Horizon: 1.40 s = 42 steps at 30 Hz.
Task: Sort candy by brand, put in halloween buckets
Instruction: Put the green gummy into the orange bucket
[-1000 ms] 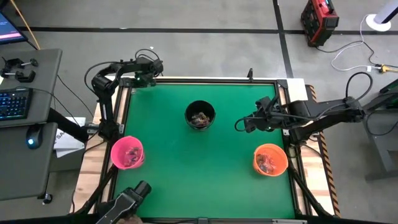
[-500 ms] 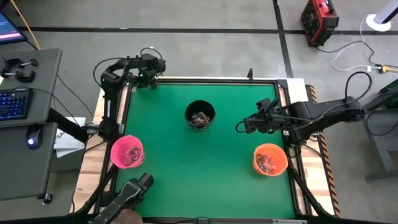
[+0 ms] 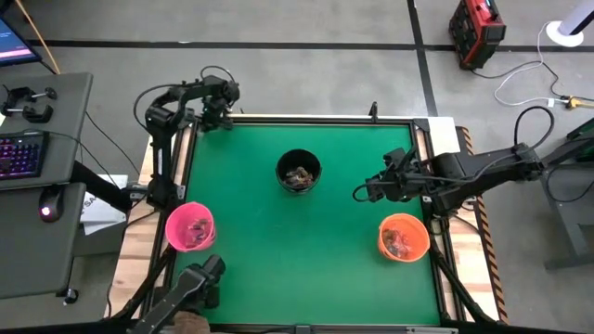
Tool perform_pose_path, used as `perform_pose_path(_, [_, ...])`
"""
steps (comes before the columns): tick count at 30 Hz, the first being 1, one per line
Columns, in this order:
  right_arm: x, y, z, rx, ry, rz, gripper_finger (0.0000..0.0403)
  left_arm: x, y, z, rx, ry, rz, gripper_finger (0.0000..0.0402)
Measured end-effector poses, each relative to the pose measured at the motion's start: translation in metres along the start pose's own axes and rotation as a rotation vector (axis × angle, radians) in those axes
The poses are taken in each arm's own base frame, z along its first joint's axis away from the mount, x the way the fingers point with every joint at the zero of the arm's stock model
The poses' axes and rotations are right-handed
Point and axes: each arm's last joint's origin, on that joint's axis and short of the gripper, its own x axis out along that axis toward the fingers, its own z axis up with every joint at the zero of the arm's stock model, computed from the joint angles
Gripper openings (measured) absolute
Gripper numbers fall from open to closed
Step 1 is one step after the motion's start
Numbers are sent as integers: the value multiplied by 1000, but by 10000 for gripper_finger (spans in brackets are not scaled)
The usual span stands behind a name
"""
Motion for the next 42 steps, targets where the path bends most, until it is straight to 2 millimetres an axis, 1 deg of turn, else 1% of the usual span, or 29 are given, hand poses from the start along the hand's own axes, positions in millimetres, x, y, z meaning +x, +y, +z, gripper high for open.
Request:
perform_pose_path(4, [0,0,0,-1,2,-4,261,-13,-8,-7,79,33,-5,1])
perform_pose_path(9, [0,0,0,-3,2,-4,261,-41,-17,-17,107,-2,-140,0])
perform_pose_path(12, [0,0,0,-7,2,-4,261,-55,-25,-32,166,-10,-167,0])
perform_pose_path(14, [0,0,0,-18,2,-4,261,-67,-33,-45,242,-43,-173,0])
perform_pose_path(17, [0,0,0,-32,1,-5,261,-89,-42,-68,340,-129,-182,0])
perform_pose_path(19, [0,-1,0,-46,-5,-7,261,-106,-46,-80,350,-222,-212,0])
perform_pose_path(21, [0,-1,0,-66,-8,-8,261,-126,-43,-89,316,-311,-295,0])
perform_pose_path(24, [-1,-1,2,-89,-58,-25,261,-162,-33,-104,294,-445,-495,0])
perform_pose_path(26, [-3,-3,5,-101,-123,-38,261,-189,-28,-122,310,-551,-632,0])
perform_pose_path(28, [-7,-7,9,-88,-225,-65,261,-214,-23,-147,342,-644,-750,0])
perform_pose_path(30, [-12,-12,16,-46,-335,-91,261,-234,-23,-174,371,-724,-862,0])
perform_pose_path(32, [-18,-18,22,3,-421,-102,261,-251,-29,-203,422,-798,-968,0])
perform_pose_path(35, [-26,-26,32,96,-503,-84,261,-270,-47,-248,521,-871,-1129,0])
perform_pose_path(37, [-32,-31,40,143,-537,-55,261,-277,-66,-280,607,-904,-1242,0])
perform_pose_path(40, [-43,-38,53,183,-589,9,261,-280,-95,-322,748,-950,-1373,0])
perform_pose_path(42, [-52,-43,62,196,-635,49,261,-278,-114,-345,839,-963,-1455,0])
